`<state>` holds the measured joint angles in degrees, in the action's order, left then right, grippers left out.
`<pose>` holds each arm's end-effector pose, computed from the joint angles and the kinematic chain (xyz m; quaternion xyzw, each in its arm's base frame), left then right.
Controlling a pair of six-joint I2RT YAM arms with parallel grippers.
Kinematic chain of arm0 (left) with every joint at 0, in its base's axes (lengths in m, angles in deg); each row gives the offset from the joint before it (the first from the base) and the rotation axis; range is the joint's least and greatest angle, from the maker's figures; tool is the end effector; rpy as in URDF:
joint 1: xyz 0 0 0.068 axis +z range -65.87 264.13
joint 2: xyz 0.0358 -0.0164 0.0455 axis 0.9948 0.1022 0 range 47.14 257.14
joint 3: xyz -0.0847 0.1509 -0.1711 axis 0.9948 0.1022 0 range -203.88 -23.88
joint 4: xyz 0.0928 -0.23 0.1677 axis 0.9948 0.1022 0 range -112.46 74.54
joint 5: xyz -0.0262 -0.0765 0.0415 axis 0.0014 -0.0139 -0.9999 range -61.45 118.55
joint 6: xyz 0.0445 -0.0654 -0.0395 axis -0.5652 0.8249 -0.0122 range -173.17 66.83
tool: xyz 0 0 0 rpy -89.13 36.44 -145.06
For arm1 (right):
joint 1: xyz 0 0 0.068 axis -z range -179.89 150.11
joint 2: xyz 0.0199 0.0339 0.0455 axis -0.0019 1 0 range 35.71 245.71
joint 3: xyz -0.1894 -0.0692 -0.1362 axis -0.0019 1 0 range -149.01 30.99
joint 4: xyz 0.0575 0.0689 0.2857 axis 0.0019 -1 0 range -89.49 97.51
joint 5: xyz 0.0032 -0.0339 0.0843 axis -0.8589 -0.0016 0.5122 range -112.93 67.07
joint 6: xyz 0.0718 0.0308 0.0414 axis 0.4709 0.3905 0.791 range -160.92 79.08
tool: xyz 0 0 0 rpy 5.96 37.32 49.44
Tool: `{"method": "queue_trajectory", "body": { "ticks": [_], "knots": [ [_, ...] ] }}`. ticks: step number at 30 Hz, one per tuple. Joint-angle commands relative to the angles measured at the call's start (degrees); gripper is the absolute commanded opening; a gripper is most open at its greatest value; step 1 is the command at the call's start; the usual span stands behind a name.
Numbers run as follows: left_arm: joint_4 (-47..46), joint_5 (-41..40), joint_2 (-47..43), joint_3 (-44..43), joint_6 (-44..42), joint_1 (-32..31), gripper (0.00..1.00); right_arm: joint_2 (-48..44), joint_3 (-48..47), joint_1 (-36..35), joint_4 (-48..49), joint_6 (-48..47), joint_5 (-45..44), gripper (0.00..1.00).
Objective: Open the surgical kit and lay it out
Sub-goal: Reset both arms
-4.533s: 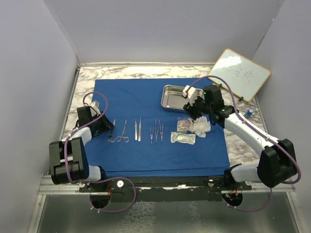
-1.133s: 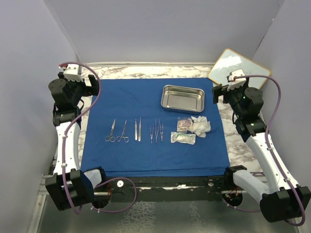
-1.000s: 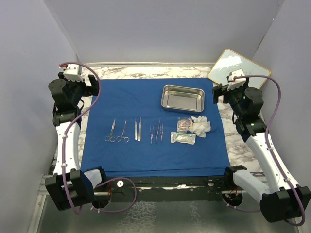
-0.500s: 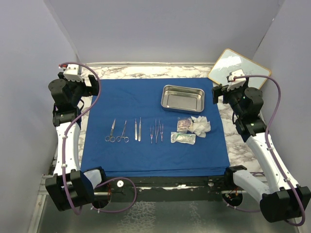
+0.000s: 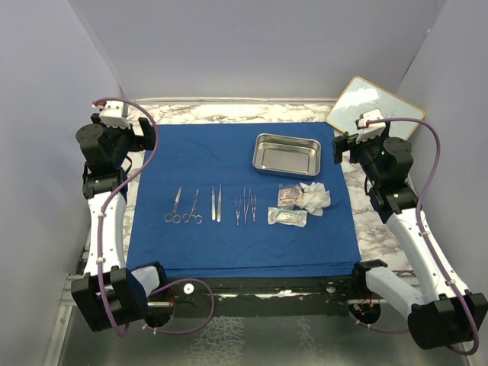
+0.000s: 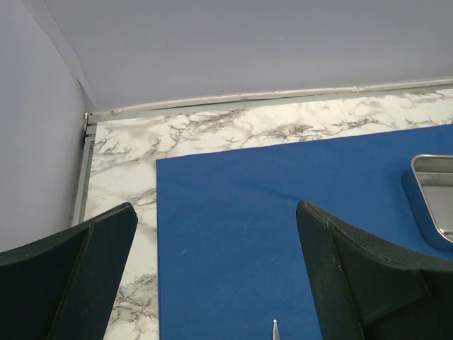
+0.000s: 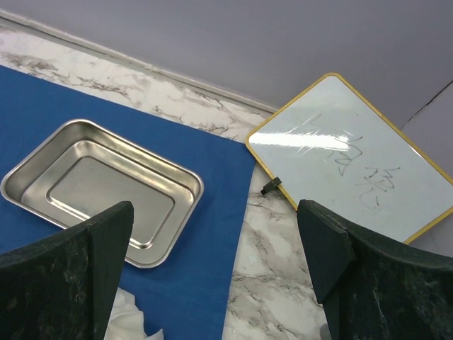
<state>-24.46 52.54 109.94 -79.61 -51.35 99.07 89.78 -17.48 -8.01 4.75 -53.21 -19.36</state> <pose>0.3453 0.0591 0.3326 0.0336 0.7343 -0.0769 0.6736 0.3196 0.0505 0.3123 -0.1541 0.7408 -0.0002 0.6538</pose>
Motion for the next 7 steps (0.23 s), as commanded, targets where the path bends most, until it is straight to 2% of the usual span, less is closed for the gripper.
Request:
{"method": "queue_trajectory", "body": {
  "ticks": [1,7],
  "knots": [
    [-0.7,-0.07,-1.17,-0.41,0.04,0.42,0.99,-0.15,-1.23,0.47,0.21,0.43,0.79,1.0],
    [-0.83,-0.18,-1.25,-0.25,0.14,0.43,0.99,-0.12,-1.12,0.45,0.13,0.52,1.17,1.0]
  ]
}}
